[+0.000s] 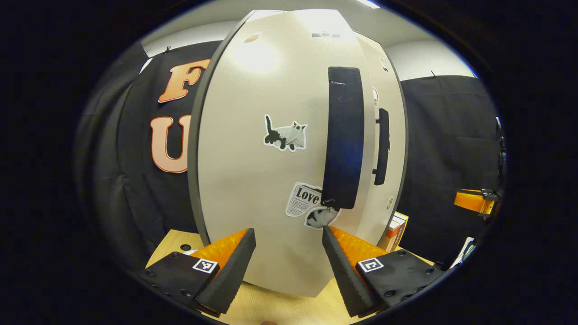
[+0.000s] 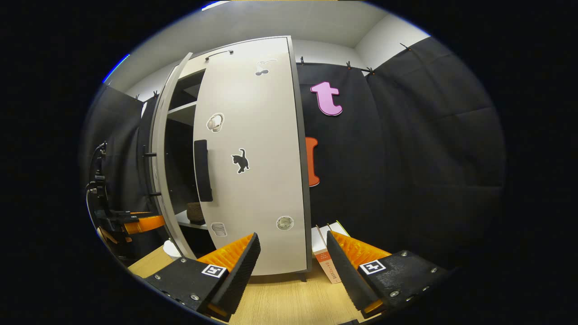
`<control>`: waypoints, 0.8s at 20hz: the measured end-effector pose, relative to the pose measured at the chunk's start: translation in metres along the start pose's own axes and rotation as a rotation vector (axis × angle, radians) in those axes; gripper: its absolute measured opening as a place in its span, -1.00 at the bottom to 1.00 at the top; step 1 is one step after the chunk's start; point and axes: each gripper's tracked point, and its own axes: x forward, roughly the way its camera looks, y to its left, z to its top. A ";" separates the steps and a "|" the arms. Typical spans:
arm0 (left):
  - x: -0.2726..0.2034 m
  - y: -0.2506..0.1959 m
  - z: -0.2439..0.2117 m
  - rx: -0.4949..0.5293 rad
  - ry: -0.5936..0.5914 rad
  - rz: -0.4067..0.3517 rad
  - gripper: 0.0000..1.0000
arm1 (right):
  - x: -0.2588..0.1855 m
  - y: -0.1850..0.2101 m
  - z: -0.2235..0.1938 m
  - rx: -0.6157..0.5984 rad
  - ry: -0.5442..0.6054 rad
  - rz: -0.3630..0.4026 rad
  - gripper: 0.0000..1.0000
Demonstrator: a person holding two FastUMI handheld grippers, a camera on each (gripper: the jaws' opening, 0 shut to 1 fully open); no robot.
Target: Grab one shoe with the right hand and put it into the shoe cabinet, grab the other shoe with the left hand and put it into the shoe cabinet; then close the right door with the right hand and the left door with the left hand.
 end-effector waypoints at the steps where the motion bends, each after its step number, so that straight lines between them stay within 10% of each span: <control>1: 0.007 -0.002 -0.004 0.012 0.006 0.014 0.94 | -0.001 -0.002 0.000 0.001 0.001 -0.001 0.83; 16: -0.033 0.003 0.019 -0.065 0.062 0.076 0.94 | 0.013 -0.012 0.042 -0.026 0.005 -0.019 0.83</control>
